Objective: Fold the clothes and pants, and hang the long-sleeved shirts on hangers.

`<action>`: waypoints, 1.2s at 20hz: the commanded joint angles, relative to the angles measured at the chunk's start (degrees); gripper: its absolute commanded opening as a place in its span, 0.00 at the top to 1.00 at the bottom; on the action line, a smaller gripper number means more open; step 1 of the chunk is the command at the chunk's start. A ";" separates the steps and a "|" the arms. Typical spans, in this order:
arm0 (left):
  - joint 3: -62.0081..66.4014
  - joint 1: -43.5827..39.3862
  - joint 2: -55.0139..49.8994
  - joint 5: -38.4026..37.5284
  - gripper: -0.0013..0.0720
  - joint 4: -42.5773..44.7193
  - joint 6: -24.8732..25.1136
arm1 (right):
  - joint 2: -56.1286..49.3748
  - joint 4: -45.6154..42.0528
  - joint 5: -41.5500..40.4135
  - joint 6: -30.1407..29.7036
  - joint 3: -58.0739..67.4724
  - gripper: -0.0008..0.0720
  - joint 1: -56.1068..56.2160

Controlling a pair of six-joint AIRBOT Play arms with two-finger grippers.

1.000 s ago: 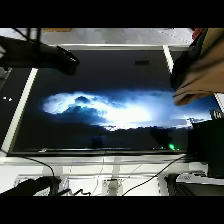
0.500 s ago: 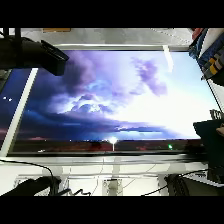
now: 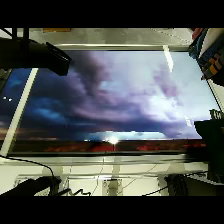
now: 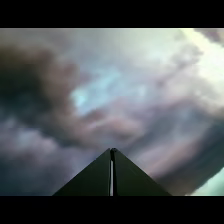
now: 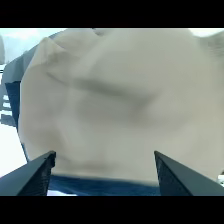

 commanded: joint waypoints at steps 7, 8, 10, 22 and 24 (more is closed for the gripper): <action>-0.02 0.04 -0.11 0.13 0.96 -0.22 -0.02 | -0.61 16.61 -3.52 -8.26 -0.04 0.96 5.33; -0.02 0.04 -0.11 0.13 0.97 -0.22 -0.02 | -0.87 19.63 -3.32 -8.68 -0.04 0.96 8.24; -0.02 0.04 -0.11 0.13 0.97 -0.22 -0.02 | -0.94 21.77 -3.17 -10.38 -0.02 0.96 15.93; -0.02 0.04 -0.11 0.13 0.97 -0.20 -0.02 | -1.36 0.42 -15.15 -22.21 -0.04 0.96 88.65; -0.02 0.04 -0.11 0.11 0.97 -0.20 -0.02 | -2.36 -1.57 -21.49 -24.04 -0.04 0.96 97.37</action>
